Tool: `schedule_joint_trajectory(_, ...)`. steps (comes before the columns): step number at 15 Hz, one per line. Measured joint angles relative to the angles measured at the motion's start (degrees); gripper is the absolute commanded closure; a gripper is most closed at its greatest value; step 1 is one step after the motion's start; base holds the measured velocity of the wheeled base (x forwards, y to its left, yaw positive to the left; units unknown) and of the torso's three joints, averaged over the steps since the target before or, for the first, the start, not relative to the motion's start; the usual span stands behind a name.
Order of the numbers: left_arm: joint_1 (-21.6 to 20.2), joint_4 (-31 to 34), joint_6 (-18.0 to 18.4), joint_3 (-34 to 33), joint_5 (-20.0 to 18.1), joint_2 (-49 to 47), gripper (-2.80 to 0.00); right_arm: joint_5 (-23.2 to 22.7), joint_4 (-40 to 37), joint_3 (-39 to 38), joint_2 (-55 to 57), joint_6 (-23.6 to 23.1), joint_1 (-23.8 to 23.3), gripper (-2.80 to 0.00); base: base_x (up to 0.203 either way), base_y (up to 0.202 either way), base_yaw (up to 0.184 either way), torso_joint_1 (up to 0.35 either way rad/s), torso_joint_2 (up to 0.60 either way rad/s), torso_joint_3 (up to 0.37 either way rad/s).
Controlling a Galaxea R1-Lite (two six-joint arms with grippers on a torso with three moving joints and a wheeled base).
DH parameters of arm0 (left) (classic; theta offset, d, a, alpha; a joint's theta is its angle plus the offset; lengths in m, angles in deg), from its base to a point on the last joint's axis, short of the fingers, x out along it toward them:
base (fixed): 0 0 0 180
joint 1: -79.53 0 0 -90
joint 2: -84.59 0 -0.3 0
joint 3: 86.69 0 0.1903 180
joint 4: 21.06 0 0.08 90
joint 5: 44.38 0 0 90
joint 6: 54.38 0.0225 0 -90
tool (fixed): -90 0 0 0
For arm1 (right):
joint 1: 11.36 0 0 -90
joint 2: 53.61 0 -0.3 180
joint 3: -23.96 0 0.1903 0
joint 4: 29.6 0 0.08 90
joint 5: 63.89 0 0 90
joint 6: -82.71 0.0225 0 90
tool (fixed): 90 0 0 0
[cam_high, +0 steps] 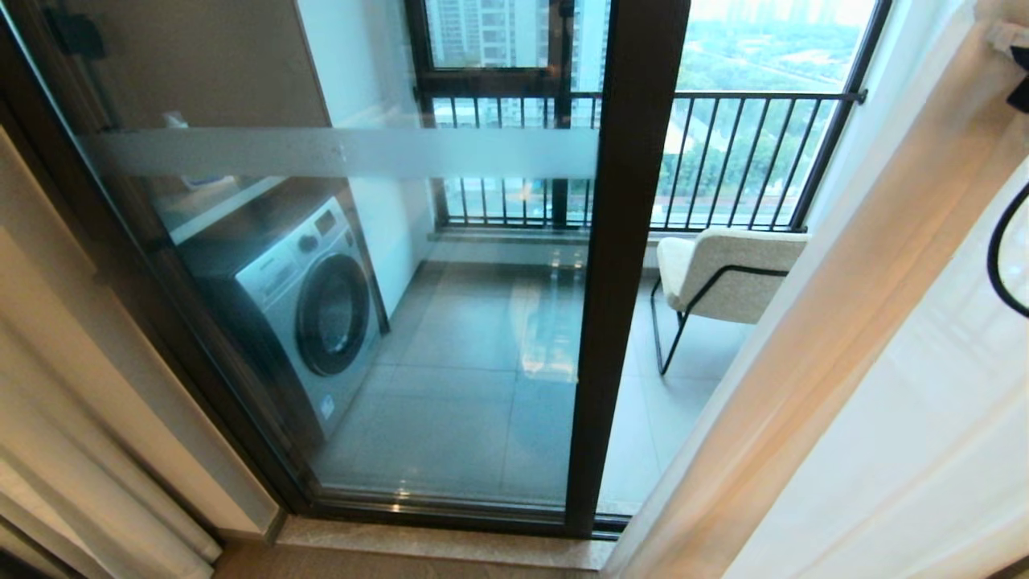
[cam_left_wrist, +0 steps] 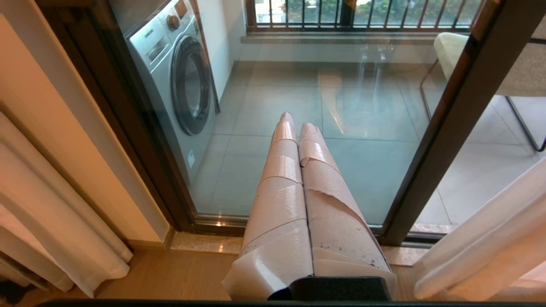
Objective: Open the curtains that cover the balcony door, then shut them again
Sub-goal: Close the inner curtains on both sides
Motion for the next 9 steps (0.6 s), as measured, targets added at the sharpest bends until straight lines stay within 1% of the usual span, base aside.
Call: schedule_joint_trajectory(9, 0.0, 0.0, -0.1, 0.0, 0.0, 0.0, 0.0, -0.1, 0.0, 0.0, -0.7, 0.0, 0.0, 0.0, 0.0, 0.0, 0.0, 0.0, 0.0, 0.0)
